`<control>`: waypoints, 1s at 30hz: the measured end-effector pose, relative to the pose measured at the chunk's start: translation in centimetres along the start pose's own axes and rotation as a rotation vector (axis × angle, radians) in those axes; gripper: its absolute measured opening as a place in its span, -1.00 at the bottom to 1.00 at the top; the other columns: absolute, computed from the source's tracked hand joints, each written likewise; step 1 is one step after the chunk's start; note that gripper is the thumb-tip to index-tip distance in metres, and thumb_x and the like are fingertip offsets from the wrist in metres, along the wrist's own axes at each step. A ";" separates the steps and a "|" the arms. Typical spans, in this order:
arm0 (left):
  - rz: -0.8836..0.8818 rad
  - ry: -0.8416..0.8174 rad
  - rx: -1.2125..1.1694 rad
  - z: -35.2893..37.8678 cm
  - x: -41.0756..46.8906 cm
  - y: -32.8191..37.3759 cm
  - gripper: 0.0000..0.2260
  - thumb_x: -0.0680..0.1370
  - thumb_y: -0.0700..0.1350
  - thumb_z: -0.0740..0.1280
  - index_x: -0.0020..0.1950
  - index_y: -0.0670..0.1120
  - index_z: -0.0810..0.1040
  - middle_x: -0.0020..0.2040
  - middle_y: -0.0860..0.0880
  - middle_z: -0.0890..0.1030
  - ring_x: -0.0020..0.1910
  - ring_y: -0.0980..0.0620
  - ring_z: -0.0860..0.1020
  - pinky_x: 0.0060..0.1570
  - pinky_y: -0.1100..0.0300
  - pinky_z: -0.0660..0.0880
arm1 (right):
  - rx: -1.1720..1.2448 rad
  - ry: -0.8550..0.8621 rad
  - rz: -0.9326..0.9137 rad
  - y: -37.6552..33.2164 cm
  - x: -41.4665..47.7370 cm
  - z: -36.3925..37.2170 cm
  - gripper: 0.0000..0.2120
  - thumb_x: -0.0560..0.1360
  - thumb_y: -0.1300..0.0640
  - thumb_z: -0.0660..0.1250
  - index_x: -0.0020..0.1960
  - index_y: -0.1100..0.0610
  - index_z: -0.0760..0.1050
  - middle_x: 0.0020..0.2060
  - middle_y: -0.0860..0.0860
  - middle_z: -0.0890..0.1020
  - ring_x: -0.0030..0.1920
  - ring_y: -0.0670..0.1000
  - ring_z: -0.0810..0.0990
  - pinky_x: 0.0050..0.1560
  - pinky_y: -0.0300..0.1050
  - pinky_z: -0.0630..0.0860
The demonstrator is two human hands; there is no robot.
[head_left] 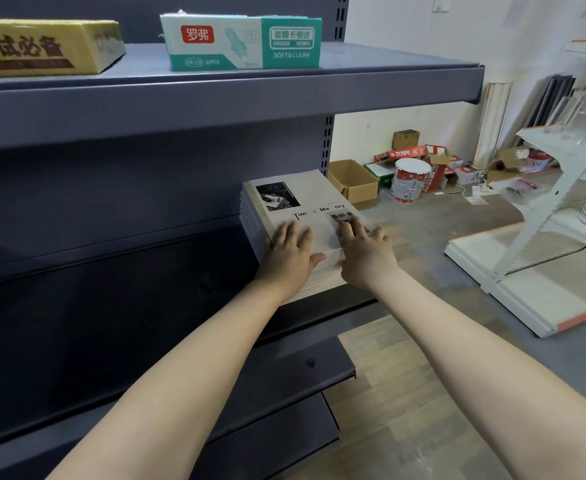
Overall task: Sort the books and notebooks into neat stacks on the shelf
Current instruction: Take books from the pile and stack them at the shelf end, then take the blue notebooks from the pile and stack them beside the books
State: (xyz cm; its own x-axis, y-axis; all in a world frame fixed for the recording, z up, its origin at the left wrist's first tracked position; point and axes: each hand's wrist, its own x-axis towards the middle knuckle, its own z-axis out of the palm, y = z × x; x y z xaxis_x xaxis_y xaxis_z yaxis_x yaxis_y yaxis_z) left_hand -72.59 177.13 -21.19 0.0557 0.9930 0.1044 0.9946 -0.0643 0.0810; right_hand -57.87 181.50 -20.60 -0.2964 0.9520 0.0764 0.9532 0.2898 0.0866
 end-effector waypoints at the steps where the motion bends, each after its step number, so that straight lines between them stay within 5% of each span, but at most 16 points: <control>1: 0.000 0.000 -0.004 0.0 0.0 0.0 -0.42 0.62 0.16 -0.02 0.55 -0.12 0.01 0.55 -0.21 -0.03 0.53 -0.15 -0.10 0.45 -0.18 -0.06 | 0.009 -0.002 0.000 0.0 0.0 0.0 -0.30 0.43 0.13 0.29 0.45 0.07 0.01 0.49 0.12 0.08 0.31 0.38 0.25 0.27 0.15 0.35; 7: 0.016 -0.076 -0.131 -1.0 0.2 -0.3 -0.39 0.62 0.14 0.07 0.55 -0.13 -0.04 0.56 -0.15 -0.11 0.52 -0.12 -0.19 0.45 -0.08 -0.16 | 0.070 -0.051 0.001 -0.2 -0.3 -0.6 -0.36 0.40 0.18 0.26 0.41 0.11 0.07 0.48 0.10 0.07 0.31 0.37 0.21 0.31 0.19 0.28; 10: 0.033 -0.074 -0.202 -1.7 -0.6 -1.4 -0.25 0.58 0.12 0.20 0.54 -0.18 -0.16 0.55 -0.14 -0.21 0.51 -0.12 -0.28 0.47 -0.01 -0.21 | 0.077 -0.086 0.016 -0.1 -0.6 -1.9 -0.36 0.43 0.27 0.16 0.46 0.04 0.07 0.52 0.06 0.02 0.44 0.42 -0.01 0.39 0.42 -0.07; 13: -0.049 -0.038 -0.206 -2.2 -3.0 -3.2 -0.08 0.51 0.19 0.28 0.52 -0.17 -0.30 0.53 -0.13 -0.29 0.51 -0.13 -0.27 0.45 -0.08 -0.17 | 0.077 -0.042 0.028 0.2 -1.4 -2.8 -0.32 0.46 0.30 0.09 0.52 -0.08 0.02 0.54 0.03 -0.10 0.50 0.31 -0.19 0.37 0.41 -0.23; 18: -0.136 -0.118 -0.031 -3.7 -6.5 -7.0 -0.08 0.48 0.27 0.26 0.54 -0.10 -0.25 0.55 -0.09 -0.21 0.52 -0.15 -0.16 0.46 -0.14 -0.13 | 0.121 0.215 -0.125 -3.0 -3.9 -2.8 -0.37 0.49 0.29 0.09 0.52 -0.03 0.11 0.54 0.04 0.01 0.53 0.13 -0.11 0.45 0.27 -0.22; 30: -0.290 -0.058 0.115 -9.0 -19.3 -19.8 -0.34 0.60 0.16 0.13 0.56 -0.03 -0.11 0.56 -0.05 -0.16 0.53 -0.07 -0.12 0.48 0.03 -0.13 | 0.205 0.311 -0.504 -21.8 -6.6 -6.5 -0.55 0.59 0.05 0.08 0.48 0.02 0.22 0.51 0.05 0.12 0.52 0.10 -0.02 0.47 0.17 -0.20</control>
State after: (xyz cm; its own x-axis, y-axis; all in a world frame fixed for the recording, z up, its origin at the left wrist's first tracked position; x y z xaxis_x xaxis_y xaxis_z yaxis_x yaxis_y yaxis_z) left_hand -94.18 158.38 -15.85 -0.2302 0.9725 0.0362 0.9729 0.2308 -0.0141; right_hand -77.08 168.24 -16.55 -0.6866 0.6293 0.3640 0.6748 0.7380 -0.0031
